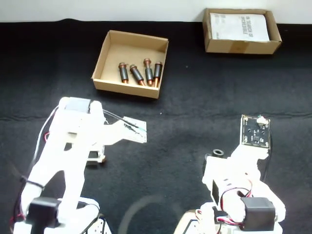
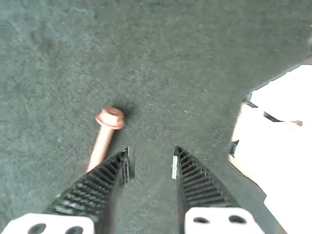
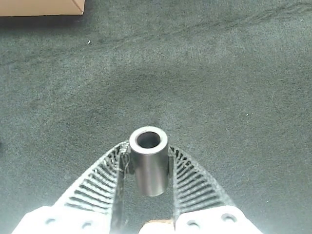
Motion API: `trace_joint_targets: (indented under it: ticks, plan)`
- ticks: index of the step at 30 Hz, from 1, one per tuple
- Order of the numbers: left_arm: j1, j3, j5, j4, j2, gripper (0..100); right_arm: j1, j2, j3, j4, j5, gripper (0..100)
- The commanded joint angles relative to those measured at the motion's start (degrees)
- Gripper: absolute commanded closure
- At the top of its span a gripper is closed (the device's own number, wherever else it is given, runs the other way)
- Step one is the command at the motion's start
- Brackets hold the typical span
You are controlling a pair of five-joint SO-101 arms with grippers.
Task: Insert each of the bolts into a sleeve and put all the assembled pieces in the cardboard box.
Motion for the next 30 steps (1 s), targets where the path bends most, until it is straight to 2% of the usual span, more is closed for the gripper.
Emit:
trace_joint_targets:
  ticks: [1,12,20,30]
  plan:
    - [0.0,0.0,-17.4,-4.7,2.2,86,0.5,-0.4,-0.3,-0.3,-0.4,99.1]
    - [-2.0,1.6,-17.8,-7.0,3.5,86,0.5,-0.1,-0.2,-0.7,-0.3,99.1]
    - [-2.1,9.4,-17.8,-19.1,3.5,86,0.5,0.0,-0.2,-0.7,-0.2,99.1]
    - [-6.4,8.6,-17.8,-25.2,6.6,86,0.5,0.0,-0.1,-0.7,1.8,99.1]
